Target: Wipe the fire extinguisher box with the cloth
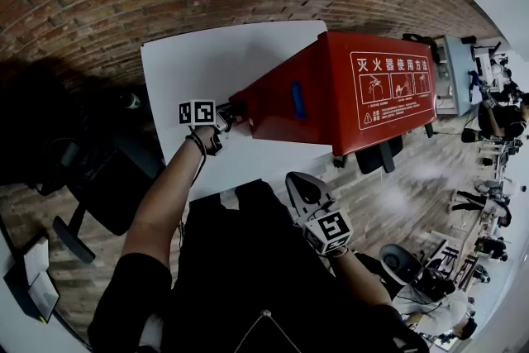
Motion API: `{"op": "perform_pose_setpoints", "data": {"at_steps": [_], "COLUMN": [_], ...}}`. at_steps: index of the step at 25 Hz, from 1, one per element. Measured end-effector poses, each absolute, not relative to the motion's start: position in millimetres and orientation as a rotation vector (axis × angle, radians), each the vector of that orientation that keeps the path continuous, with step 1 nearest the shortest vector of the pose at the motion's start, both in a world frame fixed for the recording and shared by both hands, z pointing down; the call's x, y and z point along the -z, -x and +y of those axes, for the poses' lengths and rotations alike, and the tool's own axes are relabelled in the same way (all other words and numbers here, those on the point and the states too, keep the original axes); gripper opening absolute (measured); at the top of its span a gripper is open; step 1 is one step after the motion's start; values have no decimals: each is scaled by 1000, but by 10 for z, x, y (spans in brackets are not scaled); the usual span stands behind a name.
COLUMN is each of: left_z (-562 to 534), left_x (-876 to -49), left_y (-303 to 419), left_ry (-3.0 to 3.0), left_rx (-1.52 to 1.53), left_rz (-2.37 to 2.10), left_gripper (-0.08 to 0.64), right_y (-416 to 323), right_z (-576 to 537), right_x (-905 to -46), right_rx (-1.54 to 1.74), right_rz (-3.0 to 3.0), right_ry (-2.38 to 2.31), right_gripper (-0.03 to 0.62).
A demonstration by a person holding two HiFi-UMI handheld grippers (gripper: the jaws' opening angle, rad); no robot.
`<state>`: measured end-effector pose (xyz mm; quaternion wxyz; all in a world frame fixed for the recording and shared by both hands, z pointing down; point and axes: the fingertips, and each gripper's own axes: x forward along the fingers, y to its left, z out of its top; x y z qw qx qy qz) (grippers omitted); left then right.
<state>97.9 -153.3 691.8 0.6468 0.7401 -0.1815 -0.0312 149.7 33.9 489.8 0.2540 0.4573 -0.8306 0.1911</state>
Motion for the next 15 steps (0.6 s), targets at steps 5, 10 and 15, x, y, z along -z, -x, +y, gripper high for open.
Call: {"op": "perform_pose_setpoints", "data": {"at_steps": [5,10,15], "left_z": [-1574,-1595,-1612], "left_x": [-7091,-7296,-7476], "left_y": [-982,-977,-974], "left_ry": [-1667,-1662,-1652], "left_rx": [58,14,-45], "left_rz": [-434,-465,-510], "left_gripper": [107,107,107], "right_y": [-1512,-1520,-1508], "right_z": [289,278,283], "right_x": [-4863,-4889,-4912], "right_rx": [-497,-504,-503], "right_rz": [-2256,-2247,-2240], "right_ry": [-1231,-1226,-1210], "right_gripper": [18,18,18]}}
